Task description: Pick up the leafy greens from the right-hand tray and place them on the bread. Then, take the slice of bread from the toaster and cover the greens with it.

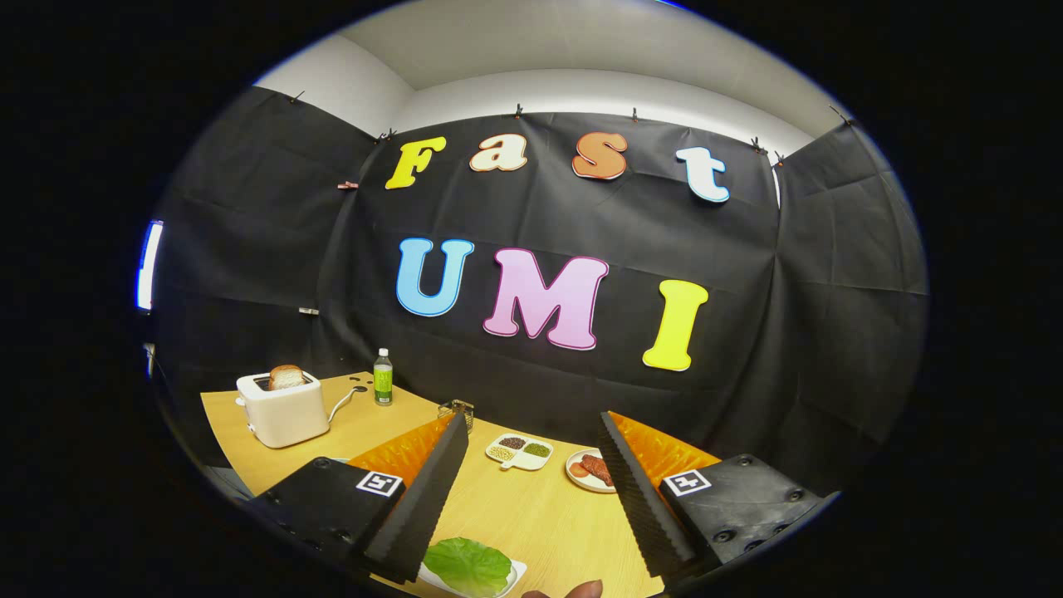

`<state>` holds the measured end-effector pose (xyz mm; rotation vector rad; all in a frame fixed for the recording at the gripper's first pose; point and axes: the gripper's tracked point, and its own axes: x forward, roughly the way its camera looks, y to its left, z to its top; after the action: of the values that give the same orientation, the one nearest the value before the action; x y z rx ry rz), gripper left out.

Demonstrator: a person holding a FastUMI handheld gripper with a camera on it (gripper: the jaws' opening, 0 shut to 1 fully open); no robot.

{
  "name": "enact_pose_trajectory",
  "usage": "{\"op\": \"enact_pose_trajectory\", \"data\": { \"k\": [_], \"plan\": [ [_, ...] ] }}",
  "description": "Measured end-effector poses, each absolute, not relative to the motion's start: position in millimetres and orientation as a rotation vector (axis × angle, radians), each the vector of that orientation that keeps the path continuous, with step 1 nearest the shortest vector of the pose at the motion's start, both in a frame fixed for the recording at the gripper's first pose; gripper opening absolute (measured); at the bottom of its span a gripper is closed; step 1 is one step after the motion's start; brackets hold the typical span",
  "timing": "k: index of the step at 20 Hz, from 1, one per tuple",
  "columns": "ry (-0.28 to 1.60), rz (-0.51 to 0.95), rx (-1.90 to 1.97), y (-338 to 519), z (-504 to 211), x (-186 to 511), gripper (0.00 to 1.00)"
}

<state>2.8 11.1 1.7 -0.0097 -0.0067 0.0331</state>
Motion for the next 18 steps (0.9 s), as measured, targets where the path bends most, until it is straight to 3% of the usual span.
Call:
{"op": "enact_pose_trajectory", "data": {
  "k": [6, 14, 18],
  "plan": [
    [0.072, 0.097, -0.004, 20.1, -20.8, 10.6, 0.98],
    [0.624, 0.308, -0.034, 56.0, -185.2, -9.9, 0.98],
    [0.777, 0.374, -0.054, 73.1, -250.7, -25.3, 0.96]
  ]
}}
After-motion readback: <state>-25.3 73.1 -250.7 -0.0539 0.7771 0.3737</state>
